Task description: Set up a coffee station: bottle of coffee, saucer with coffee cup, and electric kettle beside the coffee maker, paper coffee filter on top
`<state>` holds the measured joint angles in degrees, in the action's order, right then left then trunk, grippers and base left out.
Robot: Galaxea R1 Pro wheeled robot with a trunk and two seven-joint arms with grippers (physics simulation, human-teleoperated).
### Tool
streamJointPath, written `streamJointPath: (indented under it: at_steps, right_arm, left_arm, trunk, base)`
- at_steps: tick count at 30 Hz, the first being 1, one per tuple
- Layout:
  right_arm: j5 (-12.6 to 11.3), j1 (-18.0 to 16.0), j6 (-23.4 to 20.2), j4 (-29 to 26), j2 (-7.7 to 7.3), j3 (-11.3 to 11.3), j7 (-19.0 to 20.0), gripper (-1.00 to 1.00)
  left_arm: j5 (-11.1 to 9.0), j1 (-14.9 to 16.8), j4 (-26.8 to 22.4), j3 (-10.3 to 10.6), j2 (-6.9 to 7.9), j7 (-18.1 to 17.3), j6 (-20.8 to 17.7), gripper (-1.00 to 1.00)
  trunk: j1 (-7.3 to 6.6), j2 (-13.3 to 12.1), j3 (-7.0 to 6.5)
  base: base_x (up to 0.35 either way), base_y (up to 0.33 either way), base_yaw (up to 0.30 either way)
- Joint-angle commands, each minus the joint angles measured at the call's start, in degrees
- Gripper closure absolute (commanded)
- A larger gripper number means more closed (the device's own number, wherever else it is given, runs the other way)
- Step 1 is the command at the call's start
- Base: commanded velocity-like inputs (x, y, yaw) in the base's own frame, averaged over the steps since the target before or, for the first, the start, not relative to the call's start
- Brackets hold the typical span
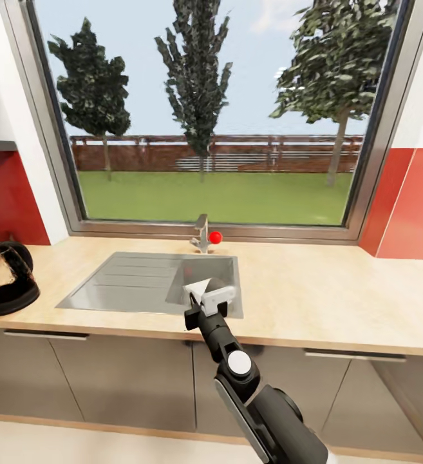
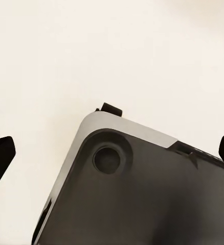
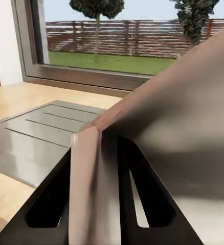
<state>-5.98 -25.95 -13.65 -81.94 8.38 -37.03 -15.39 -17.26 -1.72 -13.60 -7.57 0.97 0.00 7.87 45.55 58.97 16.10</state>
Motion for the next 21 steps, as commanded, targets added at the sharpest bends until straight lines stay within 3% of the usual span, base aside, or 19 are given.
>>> streamJointPath:
  at_steps: [1, 6, 16, 21]
  right_arm:
    - [-0.70, -0.07, -0.15, -0.06, -0.02, -0.15, -0.50, 1.00]
    - [-0.70, -0.07, -0.15, -0.06, -0.01, -0.15, -0.51, 1.00]
    - [-0.70, -0.07, -0.08, -0.06, -0.01, -0.15, -0.50, 1.00]
    - [-0.70, -0.07, -0.08, -0.06, -0.02, -0.15, -0.51, 1.00]
  left_arm:
    - [-0.41, -0.04, -0.11, 0.04, -0.01, 0.00, 0.04, -1.00]
    - [-0.41, -0.04, -0.11, 0.01, -0.01, -0.01, 0.04, -1.00]
    - [-0.40, -0.04, -0.11, 0.01, -0.01, 0.00, 0.04, -1.00]
    - [-0.37, -0.04, -0.11, 0.01, -0.01, 0.00, 0.04, -1.00]
  trunk:
    - [0.00, 0.04, 0.06]
    - [0.00, 0.04, 0.06]
    - [0.00, 0.04, 0.06]
    - [0.00, 0.04, 0.06]
  base:
    - [-0.044, 0.033, 0.265]
    - [-0.013, 0.046, 0.269]
    - [-0.004, 0.266, 0.110]
    - [-0.020, 0.106, 0.240]
